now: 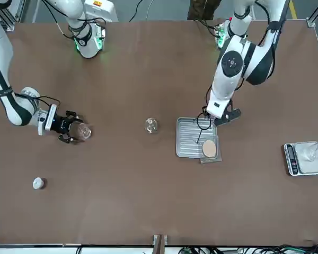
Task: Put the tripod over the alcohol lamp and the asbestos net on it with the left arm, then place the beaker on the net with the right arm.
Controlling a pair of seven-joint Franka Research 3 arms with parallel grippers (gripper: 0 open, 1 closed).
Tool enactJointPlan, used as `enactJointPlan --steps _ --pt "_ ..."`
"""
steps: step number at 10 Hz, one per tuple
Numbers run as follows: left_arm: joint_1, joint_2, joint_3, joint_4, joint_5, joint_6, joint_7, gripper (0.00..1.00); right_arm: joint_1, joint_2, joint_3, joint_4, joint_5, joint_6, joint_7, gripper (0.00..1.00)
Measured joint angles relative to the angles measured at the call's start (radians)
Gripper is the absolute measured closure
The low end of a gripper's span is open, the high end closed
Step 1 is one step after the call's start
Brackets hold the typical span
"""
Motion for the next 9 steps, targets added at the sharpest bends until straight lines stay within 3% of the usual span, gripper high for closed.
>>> enactJointPlan --steps 4,9 --pt "0.012 -0.001 -0.001 -0.127 -0.021 0.19 -0.038 0.35 0.01 0.009 0.001 -0.001 0.0 0.007 0.0 0.02" --pt "0.006 0.005 -0.005 -0.174 -0.021 0.256 -0.05 0.37 0.012 0.024 0.002 -0.002 0.0 0.014 -0.001 0.16"
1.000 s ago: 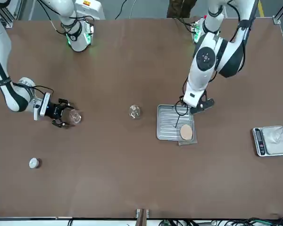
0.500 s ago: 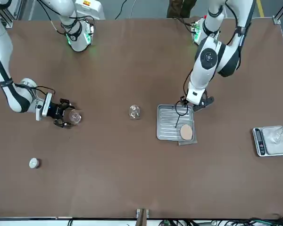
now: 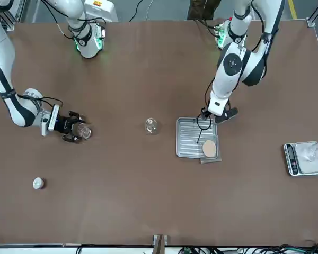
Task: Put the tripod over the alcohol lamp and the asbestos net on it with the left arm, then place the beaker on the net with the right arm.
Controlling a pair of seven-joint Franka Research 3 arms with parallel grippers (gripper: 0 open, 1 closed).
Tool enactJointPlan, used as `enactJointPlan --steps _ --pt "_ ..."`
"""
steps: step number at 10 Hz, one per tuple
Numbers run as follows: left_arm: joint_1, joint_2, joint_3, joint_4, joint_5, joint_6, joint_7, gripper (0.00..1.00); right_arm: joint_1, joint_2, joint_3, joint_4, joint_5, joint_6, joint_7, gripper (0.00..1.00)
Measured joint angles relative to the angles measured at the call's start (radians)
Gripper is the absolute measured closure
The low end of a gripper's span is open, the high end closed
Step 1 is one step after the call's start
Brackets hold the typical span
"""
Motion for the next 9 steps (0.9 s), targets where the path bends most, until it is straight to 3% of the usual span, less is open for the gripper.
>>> enactJointPlan --steps 1,3,7,9 --pt "0.0 0.005 0.0 -0.004 0.0 0.003 0.001 0.51 0.001 0.005 0.0 0.0 0.0 0.001 0.0 0.17" --pt "0.0 0.016 -0.001 -0.007 0.0 0.008 0.004 0.56 0.003 0.008 0.001 0.0 0.001 0.002 -0.001 0.25" --pt "0.0 0.025 -0.002 -0.008 0.0 0.008 0.005 0.59 0.005 0.008 0.008 0.0 0.007 -0.001 -0.001 0.27" --pt "0.0 0.025 -0.002 -0.008 0.0 0.008 0.005 0.68 0.004 0.008 0.024 0.0 0.013 -0.002 0.0 0.37"
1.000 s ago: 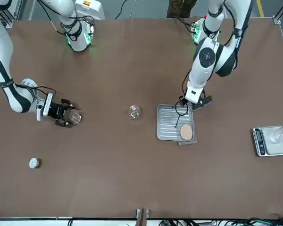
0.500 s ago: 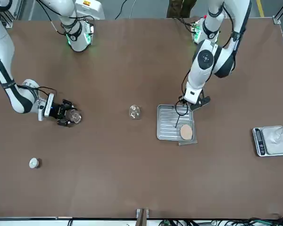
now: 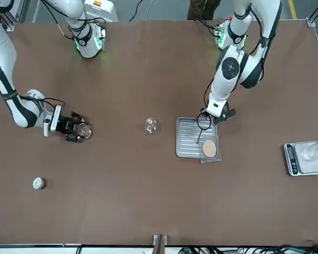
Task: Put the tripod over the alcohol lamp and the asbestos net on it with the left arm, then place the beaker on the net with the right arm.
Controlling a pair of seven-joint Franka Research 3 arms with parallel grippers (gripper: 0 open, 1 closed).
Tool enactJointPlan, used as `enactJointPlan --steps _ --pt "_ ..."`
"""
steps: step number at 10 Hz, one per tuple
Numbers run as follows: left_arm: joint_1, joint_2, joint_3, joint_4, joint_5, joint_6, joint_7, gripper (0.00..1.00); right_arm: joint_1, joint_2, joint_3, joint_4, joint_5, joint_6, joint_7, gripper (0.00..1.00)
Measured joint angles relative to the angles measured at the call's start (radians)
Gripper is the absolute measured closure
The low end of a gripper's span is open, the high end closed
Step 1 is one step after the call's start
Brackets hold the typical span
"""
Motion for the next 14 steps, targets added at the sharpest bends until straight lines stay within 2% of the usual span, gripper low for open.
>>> enactJointPlan --steps 1,4,10,12,14 --pt "0.0 0.0 0.0 0.0 0.0 0.0 0.0 0.7 0.0 0.0 0.005 0.0 0.001 0.0 0.001 0.41" --pt "0.004 0.001 0.001 0.001 0.0 0.003 0.0 0.82 -0.002 0.0 0.007 0.0 0.003 0.0 0.005 0.41" --pt "0.002 0.011 0.001 0.024 0.0 -0.009 0.0 0.92 -0.014 0.0 0.007 0.0 0.004 0.001 0.013 0.41" --pt "0.0 0.012 0.0 0.082 0.0 -0.123 0.0 0.92 -0.018 0.0 0.007 0.0 0.004 0.001 0.021 0.41" --pt "-0.006 0.017 -0.002 0.198 -0.001 -0.258 -0.002 0.92 -0.022 0.0 0.007 0.001 0.004 0.001 0.03 0.41"
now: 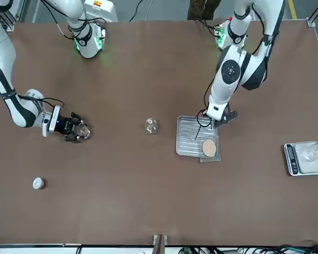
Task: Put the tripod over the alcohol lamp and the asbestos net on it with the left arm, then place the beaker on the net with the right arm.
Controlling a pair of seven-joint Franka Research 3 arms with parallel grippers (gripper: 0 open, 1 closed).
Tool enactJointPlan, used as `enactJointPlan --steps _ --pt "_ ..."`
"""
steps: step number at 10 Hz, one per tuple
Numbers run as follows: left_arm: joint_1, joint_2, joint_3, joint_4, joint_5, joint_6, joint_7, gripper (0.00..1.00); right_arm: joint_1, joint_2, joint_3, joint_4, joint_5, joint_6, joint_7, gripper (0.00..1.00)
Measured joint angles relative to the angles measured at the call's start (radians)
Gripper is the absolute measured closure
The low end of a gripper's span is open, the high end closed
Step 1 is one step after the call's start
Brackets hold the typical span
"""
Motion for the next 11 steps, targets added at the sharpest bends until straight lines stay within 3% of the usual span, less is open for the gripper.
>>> enactJointPlan --steps 2,6,11 --pt "-0.025 0.051 -0.009 0.16 -0.023 -0.105 -0.008 0.92 -0.001 0.0 0.0 0.001 0.0 0.0 0.007 0.41" --pt "-0.182 0.277 -0.014 0.475 -0.042 -0.176 -0.135 0.92 -0.001 0.0 0.001 0.001 0.0 0.001 0.012 0.41" --pt "-0.334 0.339 -0.015 0.61 -0.042 -0.191 -0.282 0.92 -0.001 0.0 0.002 0.001 0.0 0.002 0.055 0.41"
